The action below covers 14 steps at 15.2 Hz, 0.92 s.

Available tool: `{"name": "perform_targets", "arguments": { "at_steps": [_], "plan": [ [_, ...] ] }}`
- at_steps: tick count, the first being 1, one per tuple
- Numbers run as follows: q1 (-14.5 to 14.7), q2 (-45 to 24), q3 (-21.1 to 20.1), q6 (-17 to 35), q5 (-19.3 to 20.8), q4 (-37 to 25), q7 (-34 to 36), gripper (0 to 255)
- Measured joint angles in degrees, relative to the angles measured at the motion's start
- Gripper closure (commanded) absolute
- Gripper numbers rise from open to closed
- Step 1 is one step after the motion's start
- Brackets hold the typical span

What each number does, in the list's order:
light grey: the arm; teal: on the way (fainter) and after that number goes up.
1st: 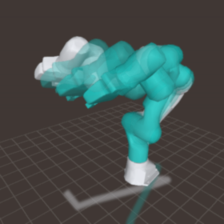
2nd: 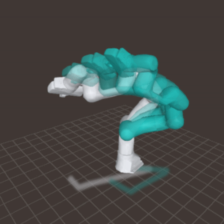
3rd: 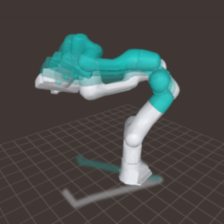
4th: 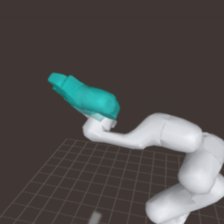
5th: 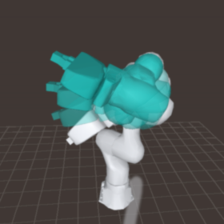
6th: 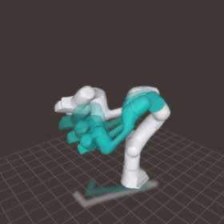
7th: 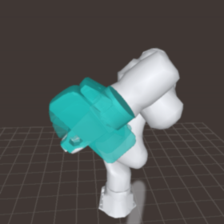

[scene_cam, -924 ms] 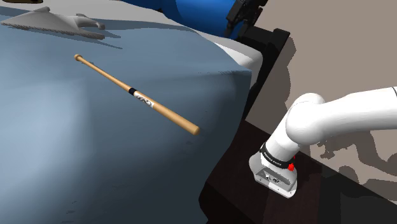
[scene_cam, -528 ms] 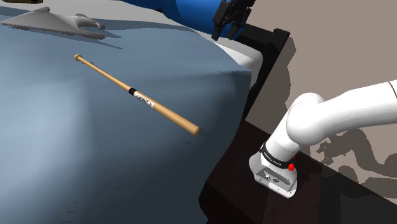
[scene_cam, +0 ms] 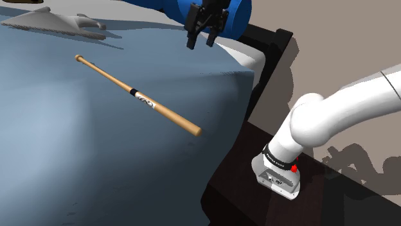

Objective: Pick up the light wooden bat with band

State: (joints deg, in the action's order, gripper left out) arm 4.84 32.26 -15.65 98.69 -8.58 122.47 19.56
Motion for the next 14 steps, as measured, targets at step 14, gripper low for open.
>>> {"name": "perform_targets", "arguments": {
  "at_steps": [14],
  "plan": [
    [3.92,-25.74,-15.36,-1.33,3.40,-20.47,15.75,0]
  ]
}}
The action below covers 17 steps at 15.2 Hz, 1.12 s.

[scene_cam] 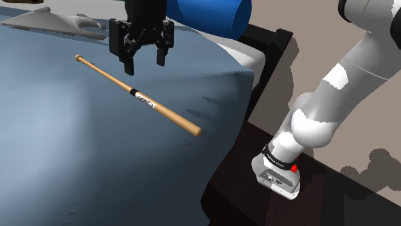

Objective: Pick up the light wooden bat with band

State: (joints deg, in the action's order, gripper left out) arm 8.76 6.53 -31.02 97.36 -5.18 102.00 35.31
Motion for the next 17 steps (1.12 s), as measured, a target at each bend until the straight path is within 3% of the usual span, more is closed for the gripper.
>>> {"name": "perform_targets", "arguments": {
  "at_steps": [4,10,11,17],
  "plan": [
    [1.52,-6.49,-2.34,-0.02,2.56,-4.59,3.34,0],
    [1.68,-6.52,-2.50,4.39,2.45,-0.11,3.37,0],
    [1.70,-6.51,-2.51,4.62,2.44,0.14,3.39,255],
    [1.72,-6.55,-2.53,4.85,2.47,0.29,3.42,255]
  ]
}}
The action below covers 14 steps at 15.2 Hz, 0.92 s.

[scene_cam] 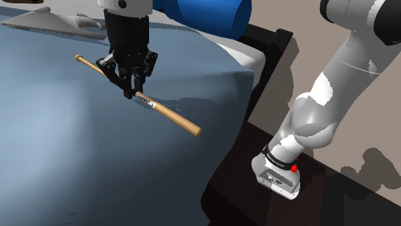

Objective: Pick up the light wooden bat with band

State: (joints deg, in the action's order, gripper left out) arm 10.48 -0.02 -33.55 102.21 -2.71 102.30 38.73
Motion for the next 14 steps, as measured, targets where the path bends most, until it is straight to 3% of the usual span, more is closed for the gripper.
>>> {"name": "perform_targets", "arguments": {
  "at_steps": [5,14],
  "plan": [
    [0.00,-0.08,0.00,-0.34,0.05,-0.41,0.04,255],
    [0.07,-0.77,-0.06,-6.97,0.46,-7.62,0.50,255]
  ]
}}
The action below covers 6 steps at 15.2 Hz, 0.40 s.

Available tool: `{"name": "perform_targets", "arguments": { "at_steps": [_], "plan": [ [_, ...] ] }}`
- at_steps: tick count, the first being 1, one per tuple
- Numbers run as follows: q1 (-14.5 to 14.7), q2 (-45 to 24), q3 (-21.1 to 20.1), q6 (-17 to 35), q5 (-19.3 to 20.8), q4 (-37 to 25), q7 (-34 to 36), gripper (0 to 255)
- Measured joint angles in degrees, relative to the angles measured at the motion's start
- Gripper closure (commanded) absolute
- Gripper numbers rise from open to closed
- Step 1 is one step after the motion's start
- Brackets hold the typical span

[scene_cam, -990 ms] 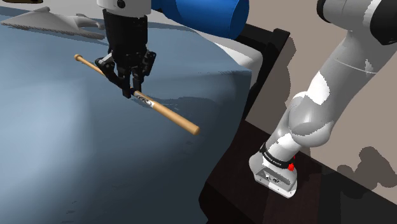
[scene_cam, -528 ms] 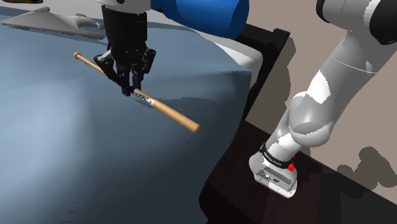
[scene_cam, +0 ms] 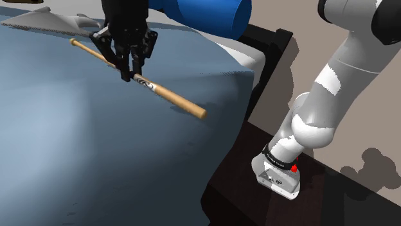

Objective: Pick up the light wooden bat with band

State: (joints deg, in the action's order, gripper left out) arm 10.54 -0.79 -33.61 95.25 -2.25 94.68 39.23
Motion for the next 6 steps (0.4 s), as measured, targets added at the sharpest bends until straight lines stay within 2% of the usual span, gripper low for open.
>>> {"name": "perform_targets", "arguments": {
  "at_steps": [6],
  "plan": [
    [0.15,-0.56,-0.13,-4.35,0.33,-4.83,0.44,255]
  ]
}}
